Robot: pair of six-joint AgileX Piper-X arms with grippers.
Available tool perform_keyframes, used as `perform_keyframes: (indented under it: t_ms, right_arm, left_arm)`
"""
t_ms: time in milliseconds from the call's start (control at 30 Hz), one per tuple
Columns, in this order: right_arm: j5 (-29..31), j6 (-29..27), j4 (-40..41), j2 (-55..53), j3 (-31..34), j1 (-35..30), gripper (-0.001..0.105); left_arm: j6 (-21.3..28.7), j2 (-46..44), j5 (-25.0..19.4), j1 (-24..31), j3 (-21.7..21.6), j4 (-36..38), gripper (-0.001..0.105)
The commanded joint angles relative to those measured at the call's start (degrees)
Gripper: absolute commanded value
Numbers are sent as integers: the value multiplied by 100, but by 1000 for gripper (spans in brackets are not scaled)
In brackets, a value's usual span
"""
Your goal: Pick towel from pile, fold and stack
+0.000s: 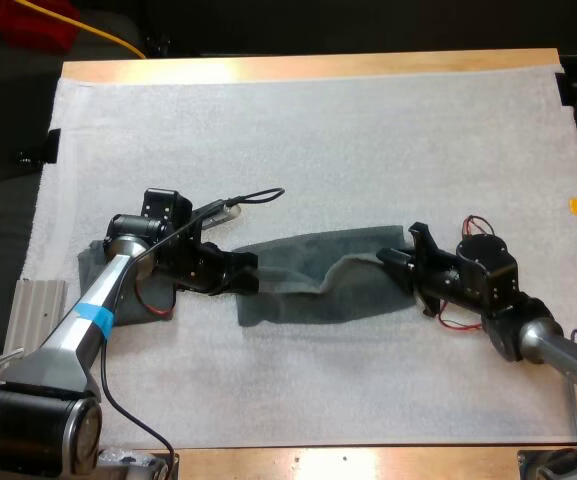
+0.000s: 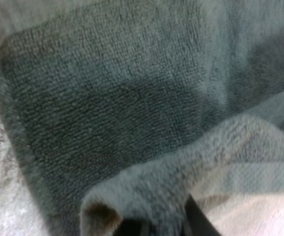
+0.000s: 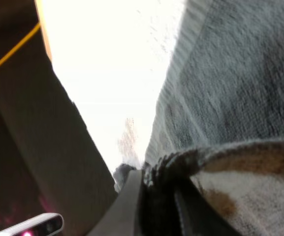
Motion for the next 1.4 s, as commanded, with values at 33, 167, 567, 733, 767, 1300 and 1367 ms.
perform_keyframes:
  t_ms: [33, 167, 567, 733, 767, 1300, 1367]
  right_arm:
    - [69, -12, -45, 69, -72, -33, 1]
    - [195, -12, -36, 191, -72, -33, 1]
    - [518, -12, -36, 204, -72, -33, 13]
    - [651, -33, -152, 204, -72, -33, 52]
    - [650, -55, -232, 204, -72, -33, 58]
    - [215, -1354, -1536, -31, -72, -33, 70]
    - [217, -1523, -1289, -161, -72, -23, 70]
  left_arm:
    - [-45, 4, -314, 18, -44, -51, 0]
    - [-45, 4, -458, 18, -44, -108, 0]
    - [41, 4, -545, 18, -44, -483, 27]
    - [49, 4, -331, 18, -44, -617, 69]
    - [56, 4, -310, 18, -44, -621, 72]
    - [912, -791, -137, 18, -53, -242, 66]
    - [912, -1007, -137, 18, -53, -202, 66]
